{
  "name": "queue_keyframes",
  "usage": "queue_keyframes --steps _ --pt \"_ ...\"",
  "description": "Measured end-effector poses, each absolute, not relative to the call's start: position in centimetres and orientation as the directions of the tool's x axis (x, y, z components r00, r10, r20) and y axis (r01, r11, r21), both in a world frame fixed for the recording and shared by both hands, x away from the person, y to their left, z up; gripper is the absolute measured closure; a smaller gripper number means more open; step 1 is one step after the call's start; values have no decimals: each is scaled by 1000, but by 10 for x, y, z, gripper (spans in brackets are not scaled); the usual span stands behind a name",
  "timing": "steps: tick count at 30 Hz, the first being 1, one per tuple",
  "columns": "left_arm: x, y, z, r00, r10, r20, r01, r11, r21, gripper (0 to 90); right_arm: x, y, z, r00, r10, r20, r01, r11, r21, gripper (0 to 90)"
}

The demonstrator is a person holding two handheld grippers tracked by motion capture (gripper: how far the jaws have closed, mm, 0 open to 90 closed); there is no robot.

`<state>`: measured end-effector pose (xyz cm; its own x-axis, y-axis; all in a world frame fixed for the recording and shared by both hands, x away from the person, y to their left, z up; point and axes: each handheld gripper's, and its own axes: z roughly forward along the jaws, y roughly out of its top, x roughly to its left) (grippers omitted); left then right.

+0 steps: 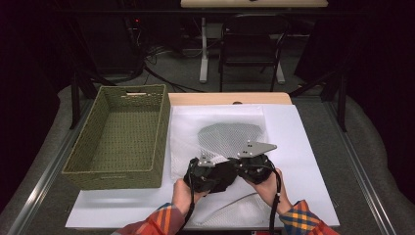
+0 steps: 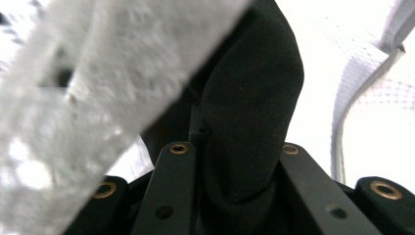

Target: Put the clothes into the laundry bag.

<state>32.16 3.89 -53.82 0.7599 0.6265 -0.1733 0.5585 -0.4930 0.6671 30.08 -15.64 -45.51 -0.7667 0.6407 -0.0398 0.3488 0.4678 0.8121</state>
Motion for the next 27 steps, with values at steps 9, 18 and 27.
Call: queue_keyframes --steps 9,18,27 --pt "326 37 -541 740 651 -166 562 -464 685 769 301 -157 -455 -766 641 -40 349 468 812 887" --pt "324 37 -541 752 642 -150 562 -504 656 560 301 -158 -455 -768 639 -41 347 469 812 887" --pt "317 37 -540 777 612 -146 552 -551 627 316 301 -159 -455 -767 641 -37 351 467 812 887"
